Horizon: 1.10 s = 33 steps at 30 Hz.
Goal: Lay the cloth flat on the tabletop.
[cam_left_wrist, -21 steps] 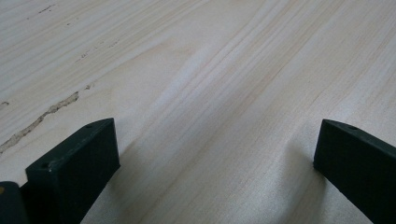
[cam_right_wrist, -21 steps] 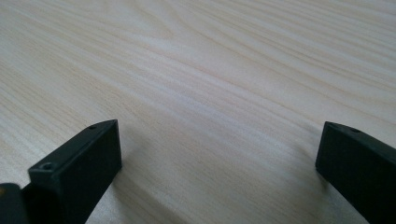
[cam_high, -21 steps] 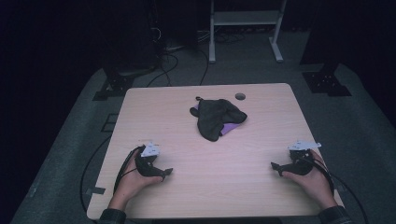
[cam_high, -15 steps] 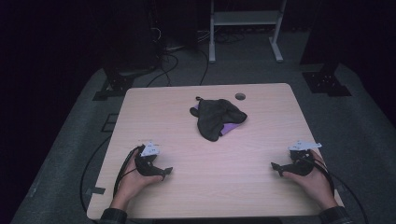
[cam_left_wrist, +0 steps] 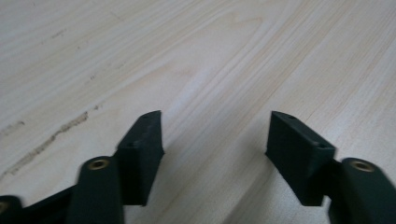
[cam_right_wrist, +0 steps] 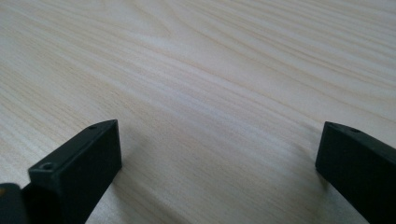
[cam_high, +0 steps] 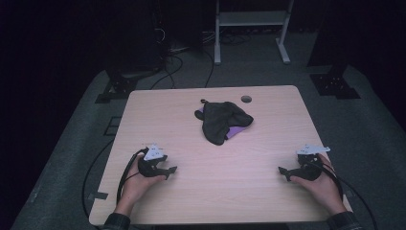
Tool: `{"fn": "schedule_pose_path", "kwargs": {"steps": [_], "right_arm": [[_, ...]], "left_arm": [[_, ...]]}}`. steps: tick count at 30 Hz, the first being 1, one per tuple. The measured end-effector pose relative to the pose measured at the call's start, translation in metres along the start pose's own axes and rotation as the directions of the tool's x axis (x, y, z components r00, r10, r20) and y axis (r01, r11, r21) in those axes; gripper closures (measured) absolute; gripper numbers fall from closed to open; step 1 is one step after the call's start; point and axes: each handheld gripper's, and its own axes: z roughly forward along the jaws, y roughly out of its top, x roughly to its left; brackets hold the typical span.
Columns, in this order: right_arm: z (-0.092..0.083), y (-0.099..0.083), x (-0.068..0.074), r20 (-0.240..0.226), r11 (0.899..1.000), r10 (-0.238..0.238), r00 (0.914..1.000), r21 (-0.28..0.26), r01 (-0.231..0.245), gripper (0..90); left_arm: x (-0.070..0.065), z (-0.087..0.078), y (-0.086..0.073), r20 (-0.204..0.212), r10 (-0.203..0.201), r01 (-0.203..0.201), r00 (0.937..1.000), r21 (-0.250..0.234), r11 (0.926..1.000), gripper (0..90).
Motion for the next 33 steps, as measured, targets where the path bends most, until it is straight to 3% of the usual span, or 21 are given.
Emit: {"fn": "schedule_pose_path", "kwargs": {"steps": [10,12,20,33], "right_arm": [[0.0,0.0,0.0,0.0,1.0,-0.001,1.0,0.0,0.001,0.0],[0.0,0.0,0.0,-0.001,1.0,-0.001,1.0,0.0,0.001,0.0],[0.0,0.0,0.0,-0.002,1.0,-0.001,1.0,0.0,0.001,0.0],[0.0,0.0,-0.001,-0.001,1.0,-0.001,1.0,0.001,0.001,0.0]], "left_arm": [[0.006,-0.002,0.023,0.017,-0.03,0.031,0.9994,-0.064,0.9975,49.9],[0.007,-0.001,0.028,0.023,-0.039,0.041,0.999,-0.076,0.9962,50.1],[0.01,0.005,0.051,0.014,-0.019,0.021,0.9997,-0.107,0.994,48.5],[0.003,0.043,0.089,0.066,0.02,-0.012,0.9976,-0.13,0.9914,49.2]]}}
